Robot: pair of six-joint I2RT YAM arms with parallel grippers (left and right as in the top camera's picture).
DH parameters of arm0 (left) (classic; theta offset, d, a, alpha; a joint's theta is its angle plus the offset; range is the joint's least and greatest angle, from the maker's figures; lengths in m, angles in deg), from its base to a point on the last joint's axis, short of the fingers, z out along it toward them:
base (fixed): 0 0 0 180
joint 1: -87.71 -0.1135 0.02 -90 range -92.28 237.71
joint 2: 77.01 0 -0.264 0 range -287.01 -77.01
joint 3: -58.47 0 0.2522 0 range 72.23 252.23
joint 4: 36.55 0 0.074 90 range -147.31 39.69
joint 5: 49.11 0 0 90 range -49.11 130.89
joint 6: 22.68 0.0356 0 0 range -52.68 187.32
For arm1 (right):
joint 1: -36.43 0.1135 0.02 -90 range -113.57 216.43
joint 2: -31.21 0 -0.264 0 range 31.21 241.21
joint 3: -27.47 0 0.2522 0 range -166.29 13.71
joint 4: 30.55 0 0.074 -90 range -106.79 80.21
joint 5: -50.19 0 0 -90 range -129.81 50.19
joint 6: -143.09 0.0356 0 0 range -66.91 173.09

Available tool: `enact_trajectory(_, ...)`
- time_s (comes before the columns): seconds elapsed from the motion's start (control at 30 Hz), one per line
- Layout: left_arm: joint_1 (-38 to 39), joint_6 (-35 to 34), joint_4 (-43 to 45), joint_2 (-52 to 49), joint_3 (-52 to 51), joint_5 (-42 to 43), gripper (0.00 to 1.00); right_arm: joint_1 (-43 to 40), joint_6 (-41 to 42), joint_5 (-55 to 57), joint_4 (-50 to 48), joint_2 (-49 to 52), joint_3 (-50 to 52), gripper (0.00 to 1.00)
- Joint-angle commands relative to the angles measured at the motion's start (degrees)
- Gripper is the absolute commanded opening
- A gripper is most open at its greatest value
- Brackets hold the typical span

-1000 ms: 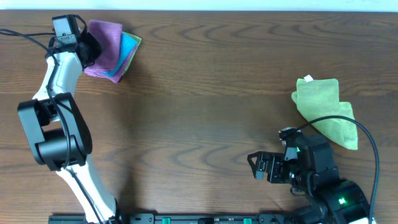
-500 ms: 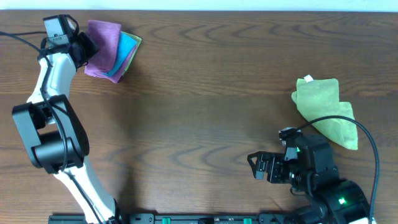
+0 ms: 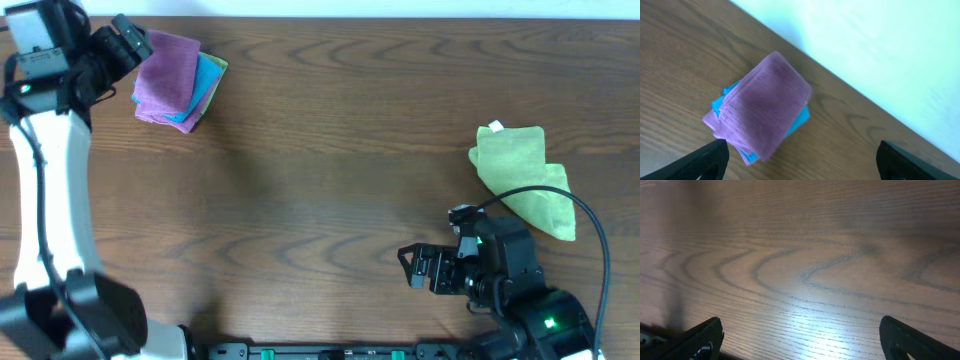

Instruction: Fold the cloth

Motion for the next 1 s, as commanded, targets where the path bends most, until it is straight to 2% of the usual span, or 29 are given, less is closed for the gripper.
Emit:
enact_trajectory(0.0, -0.1, 1.2, -2.4, 3.9, 1.1, 1.1, 0.95, -0.4, 0.8, -0.3, 0.1, -0.2, 0.4, 0.99)
enact_trajectory(0.2, -0.1, 3.2, -12.5, 9.0, 1.1, -0.5, 0.95, -0.4, 0.8, -0.3, 0.1, -0.2, 0.4, 0.99)
enact_trajectory(0.27, 0.0, 5.9, -18.6, 11.0, 1.1, -0.8, 0.95, -0.4, 0.8, -0.3, 0.0, -0.2, 0.4, 0.99)
enact_trajectory(0.4, 0.0, 6.4, -32.2, 14.3, 0.9, -4.9, 0.95, -0.4, 0.8, -0.3, 0.1, -0.2, 0.4, 0.99)
enact_trajectory(0.57, 0.5, 6.8, -42.8, 17.1, 0.9, -10.0, 0.95, -0.4, 0.8, -0.3, 0.1, -0.2, 0.4, 0.99)
enact_trajectory(0.77, 1.6, 7.2, -39.9, 24.2, -4.1, -9.9, 0.95, -0.4, 0.8, -0.3, 0.1, -0.2, 0.4, 0.99)
enact_trajectory(0.97, 2.2, 7.5, -29.1, 39.5, -21.7, -9.4, 0.95, -0.4, 0.8, -0.3, 0.1, -0.2, 0.4, 0.99)
